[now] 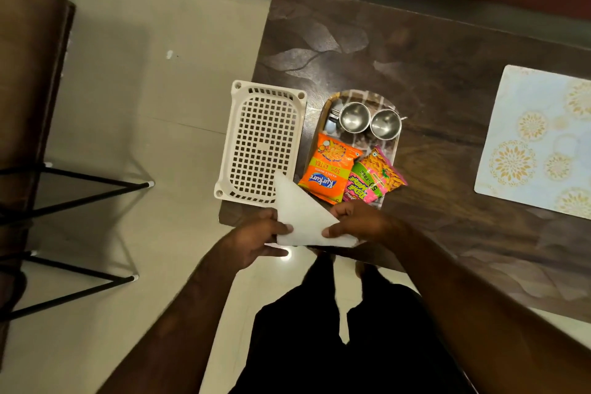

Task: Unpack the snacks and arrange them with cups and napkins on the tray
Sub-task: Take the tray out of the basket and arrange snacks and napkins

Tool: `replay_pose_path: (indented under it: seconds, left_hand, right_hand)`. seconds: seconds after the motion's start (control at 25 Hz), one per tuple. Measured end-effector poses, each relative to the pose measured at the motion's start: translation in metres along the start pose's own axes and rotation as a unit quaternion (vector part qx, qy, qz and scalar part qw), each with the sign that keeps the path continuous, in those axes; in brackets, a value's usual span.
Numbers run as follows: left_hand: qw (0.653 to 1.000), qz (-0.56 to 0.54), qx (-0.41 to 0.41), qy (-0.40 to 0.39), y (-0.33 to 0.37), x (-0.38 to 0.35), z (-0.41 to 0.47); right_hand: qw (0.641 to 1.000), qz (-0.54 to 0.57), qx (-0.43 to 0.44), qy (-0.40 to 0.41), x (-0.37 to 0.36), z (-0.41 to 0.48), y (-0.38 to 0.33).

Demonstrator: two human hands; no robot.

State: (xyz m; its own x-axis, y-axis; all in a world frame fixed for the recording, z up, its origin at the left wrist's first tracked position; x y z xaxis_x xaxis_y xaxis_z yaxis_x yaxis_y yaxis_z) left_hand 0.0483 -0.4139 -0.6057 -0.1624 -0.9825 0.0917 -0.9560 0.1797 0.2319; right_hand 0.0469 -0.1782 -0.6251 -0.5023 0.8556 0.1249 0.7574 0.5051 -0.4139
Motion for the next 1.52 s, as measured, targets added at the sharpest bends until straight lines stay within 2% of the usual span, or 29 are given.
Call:
replay_pose_path:
  seconds: [0.24,0.4,0.48,0.6,0.68,0.76,0.8,0.84,0.92,1.04,1.12,1.2,1.36,1.52]
  left_hand:
    - [0.983,-0.078,-0.096,0.137,0.055,0.046,0.021]
    - [0.971,-0.064,-0.102,0.206,0.078,0.059,0.042]
    - [0.970,-0.065,-0.085,0.217,0.077,0.059,0.054]
    - [0.970,-0.059,-0.061,0.227,0.070,0.057,0.068]
    - [0.958,0.033,-0.067,0.279,0.063,0.057,0.068]
    - [0.898,0.209,-0.101,0.373,0.060,0.058,0.059]
    - [0.874,0.252,-0.138,0.392,0.060,0.054,0.054]
    - [0.872,0.261,-0.173,0.376,0.061,0.046,0.049]
    - [0.888,0.267,-0.237,0.291,0.062,0.017,0.041]
    - [0.866,0.325,-0.312,0.217,0.060,-0.038,0.037]
    - [0.836,0.364,-0.341,0.227,0.060,-0.068,0.040]
    - [0.818,0.399,-0.330,0.250,0.056,-0.089,0.042]
    - [0.831,0.391,-0.290,0.270,0.051,-0.101,0.047]
    - [0.850,0.338,-0.286,0.287,0.047,-0.098,0.052]
  right_hand:
    - [0.993,0.083,0.053,0.072,-0.019,0.044,-0.087]
    - [0.986,0.107,0.058,0.114,-0.026,0.080,-0.122]
    - [0.986,0.075,0.070,0.134,-0.028,0.097,-0.128]
    - [0.972,-0.057,0.139,0.183,-0.029,0.098,-0.121]
    - [0.938,-0.150,0.191,0.249,-0.029,0.080,-0.110]
    - [0.905,-0.184,0.216,0.316,-0.024,0.057,-0.097]
    - [0.899,-0.179,0.212,0.339,-0.018,0.047,-0.089]
    - [0.897,-0.167,0.199,0.359,-0.010,0.039,-0.079]
    - [0.899,-0.137,0.147,0.389,0.010,0.024,-0.053]
    - [0.886,-0.092,0.072,0.449,0.039,0.006,-0.008]
    - [0.879,-0.086,0.031,0.469,0.053,0.003,0.015]
    - [0.886,-0.085,-0.006,0.455,0.063,0.005,0.033]
    - [0.918,-0.084,-0.019,0.387,0.063,0.016,0.044]
    - [0.922,-0.024,0.035,0.385,0.055,0.024,0.036]
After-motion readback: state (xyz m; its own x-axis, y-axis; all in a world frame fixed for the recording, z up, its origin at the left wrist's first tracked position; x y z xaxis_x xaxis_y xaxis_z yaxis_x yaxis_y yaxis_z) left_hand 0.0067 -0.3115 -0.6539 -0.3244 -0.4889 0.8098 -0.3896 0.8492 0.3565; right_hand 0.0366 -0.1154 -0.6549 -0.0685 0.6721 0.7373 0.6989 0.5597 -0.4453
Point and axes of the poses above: each hand's wrist, its own z-axis towards the middle knuckle, its own x-axis out of the back of the hand, y = z × x, the point moved 2 cm from there along z, towards the middle knuckle, and after that the axes turned 11 degrees about y, right-handed, at the moved point
